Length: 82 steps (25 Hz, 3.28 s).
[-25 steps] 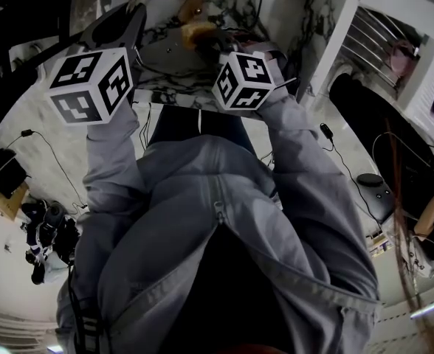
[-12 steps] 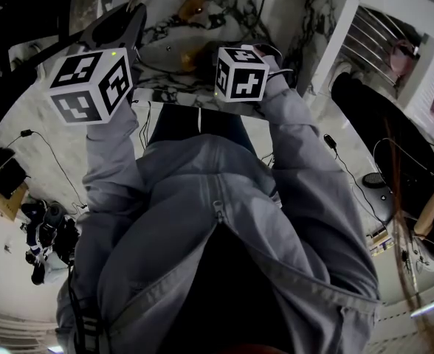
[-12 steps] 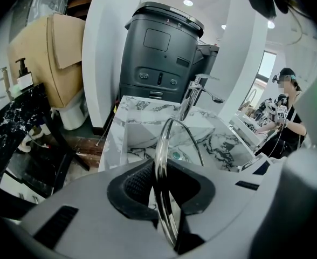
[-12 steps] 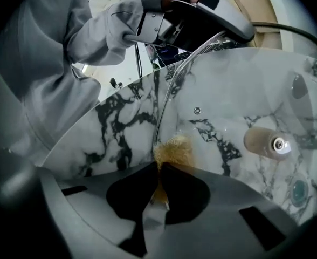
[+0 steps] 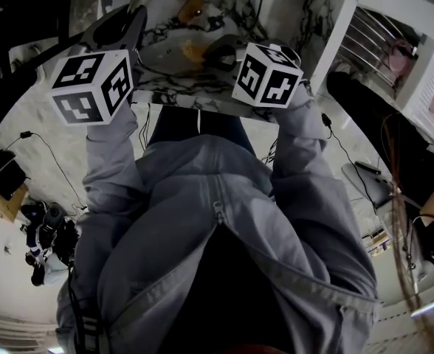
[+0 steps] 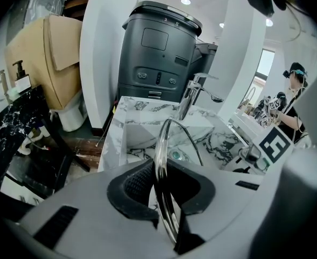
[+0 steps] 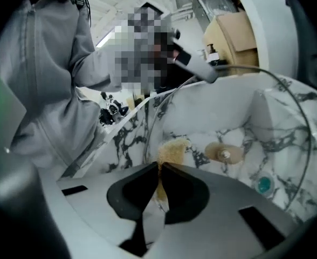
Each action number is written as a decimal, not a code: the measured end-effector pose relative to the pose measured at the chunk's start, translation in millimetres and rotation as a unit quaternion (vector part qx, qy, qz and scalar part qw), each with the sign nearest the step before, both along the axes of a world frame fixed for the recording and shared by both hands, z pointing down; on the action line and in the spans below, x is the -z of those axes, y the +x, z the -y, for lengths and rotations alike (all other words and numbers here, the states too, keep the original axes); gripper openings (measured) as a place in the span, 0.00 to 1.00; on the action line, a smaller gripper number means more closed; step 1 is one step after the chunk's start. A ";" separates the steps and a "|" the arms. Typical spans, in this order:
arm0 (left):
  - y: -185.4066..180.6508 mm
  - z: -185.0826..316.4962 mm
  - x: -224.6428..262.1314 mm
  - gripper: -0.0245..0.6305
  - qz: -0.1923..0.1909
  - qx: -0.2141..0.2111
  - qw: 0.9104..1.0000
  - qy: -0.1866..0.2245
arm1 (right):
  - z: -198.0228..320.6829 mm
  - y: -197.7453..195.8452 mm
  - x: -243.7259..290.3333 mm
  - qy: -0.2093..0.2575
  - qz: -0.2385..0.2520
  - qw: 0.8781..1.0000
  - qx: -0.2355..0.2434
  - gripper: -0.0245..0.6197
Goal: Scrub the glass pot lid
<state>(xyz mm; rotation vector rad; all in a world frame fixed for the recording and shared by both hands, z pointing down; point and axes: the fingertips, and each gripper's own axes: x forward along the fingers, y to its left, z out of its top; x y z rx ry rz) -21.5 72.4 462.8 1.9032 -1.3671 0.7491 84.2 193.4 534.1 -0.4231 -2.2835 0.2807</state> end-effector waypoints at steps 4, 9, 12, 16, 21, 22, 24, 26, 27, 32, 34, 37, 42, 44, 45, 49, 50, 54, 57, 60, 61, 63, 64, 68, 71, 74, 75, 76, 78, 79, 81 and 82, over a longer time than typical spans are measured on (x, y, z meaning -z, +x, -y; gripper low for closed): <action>-0.1 0.1 -0.4 0.14 0.001 0.000 1.000 -0.003 | 49.7 17.4 15.6 0.052 0.012 0.995 -0.083 0.11; -0.1 0.4 0.5 0.14 0.002 0.001 1.000 -0.003 | 117.0 39.3 26.1 0.154 0.009 0.971 -0.183 0.11; -1.0 0.5 0.9 0.14 0.003 0.002 1.000 -0.005 | 151.4 43.5 29.0 0.229 0.009 0.946 -0.231 0.11; -0.8 2.0 0.6 0.14 0.002 0.003 1.000 -0.007 | 179.4 45.7 21.5 0.321 -0.021 0.915 -0.245 0.11; -1.5 1.8 -2.3 0.14 0.002 0.005 1.000 -0.010 | 185.7 41.8 2.6 0.349 -0.038 0.907 -0.234 0.11; -1.8 2.2 -3.2 0.14 0.002 0.005 1.000 -0.011 | 186.5 40.5 -2.3 0.353 -0.041 0.906 -0.231 0.11; -1.8 3.5 -4.4 0.14 0.002 0.004 1.000 -0.013 | 187.9 37.2 -12.3 0.357 -0.048 0.906 -0.223 0.11; -1.5 4.1 -4.9 0.14 0.000 0.003 1.000 -0.014 | 188.7 33.3 -21.3 0.358 -0.054 0.907 -0.216 0.11; -1.5 4.2 -5.1 0.14 -0.002 0.003 1.000 -0.015 | 189.0 31.8 -25.4 0.357 -0.057 0.908 -0.213 0.11; -3.0 5.2 -6.6 0.14 -0.005 0.006 1.000 -0.017 | 188.7 27.4 -38.2 0.341 -0.062 0.915 -0.205 0.11; -4.2 5.9 -7.6 0.14 -0.007 0.008 1.000 -0.018 | 186.0 26.1 -42.3 0.334 -0.063 0.919 -0.200 0.11; -5.1 6.3 -10.0 0.15 -0.008 0.010 1.000 -0.020 | 178.2 27.4 -49.8 0.312 -0.069 0.928 -0.191 0.11; -6.7 6.8 -11.6 0.15 -0.011 0.014 1.000 -0.022 | 156.4 32.1 -61.7 0.267 -0.080 0.940 -0.196 0.11; -6.6 6.5 -11.6 0.15 -0.013 0.015 1.000 -0.022 | 145.2 34.8 -66.0 0.252 -0.085 0.944 -0.197 0.11; -6.6 6.2 -11.6 0.15 -0.013 0.016 1.000 -0.022 | 139.1 35.8 -68.1 0.244 -0.088 0.946 -0.197 0.11; -8.0 5.8 -11.5 0.15 -0.008 0.018 1.000 -0.022 | 116.2 38.2 -74.6 0.200 -0.090 0.954 -0.205 0.11; -8.0 6.0 -11.5 0.15 -0.008 0.018 1.000 -0.022 | 110.9 38.9 -75.8 0.190 -0.091 0.956 -0.205 0.11; -9.4 5.9 -11.1 0.15 -0.007 0.019 1.000 -0.020 | 84.0 38.8 -79.6 0.158 -0.102 0.967 -0.173 0.11; -9.8 4.9 -10.9 0.15 -0.006 0.019 1.000 -0.018 | 59.1 39.0 -82.8 0.111 -0.113 0.978 -0.133 0.11; -9.8 3.2 -11.1 0.15 -0.006 0.017 1.000 -0.017 | 33.2 38.2 -86.3 0.061 -0.118 0.987 -0.094 0.11; -9.8 2.7 -10.7 0.15 -0.006 0.017 1.000 -0.016 | 27.0 36.6 -86.0 0.050 -0.115 0.988 -0.087 0.11; -9.2 2.4 -9.8 0.15 -0.006 0.016 1.000 -0.016 | 17.4 32.9 -84.3 0.037 -0.111 0.991 -0.072 0.11; -8.8 2.4 -9.3 0.15 -0.006 0.015 1.000 -0.015 | 13.3 30.9 -83.6 0.030 -0.111 0.991 -0.064 0.11; -7.4 1.7 -6.5 0.15 -0.003 0.014 1.000 -0.012 | -0.1 23.3 -80.4 -0.010 -0.109 0.993 -0.047 0.11; -4.1 0.9 -2.2 0.15 0.001 0.008 1.000 -0.009 | -11.4 16.9 -76.3 -0.057 -0.103 0.992 -0.054 0.11; 0.1 -0.9 3.5 0.15 0.008 -0.002 1.000 -0.006 | -18.2 11.6 -69.3 -0.077 -0.096 0.991 -0.054 0.11; 1.8 -1.2 5.5 0.15 0.011 -0.006 1.000 -0.004 | -19.4 9.7 -65.0 -0.083 -0.089 0.991 -0.055 0.11; 3.8 -1.4 7.5 0.15 0.014 -0.011 1.000 -0.003 | -20.0 7.9 -59.6 -0.087 -0.081 0.991 -0.057 0.11; 8.5 -1.5 11.2 0.15 0.020 -0.022 1.000 -0.002 | -18.4 6.4 -47.1 -0.089 -0.065 0.992 -0.068 0.11; 10.8 -2.2 13.1 0.14 0.022 -0.027 0.999 -0.002 | -16.7 6.6 -40.4 -0.086 -0.058 0.992 -0.075 0.11; 15.7 -6.1 17.2 0.15 0.029 -0.037 0.999 -0.002 | -13.6 9.0 -25.3 -0.075 -0.044 0.992 -0.090 0.11; 18.6 -8.6 19.7 0.15 0.031 -0.043 0.999 -0.001 | -12.0 11.2 -16.9 -0.068 -0.038 0.992 -0.098 0.11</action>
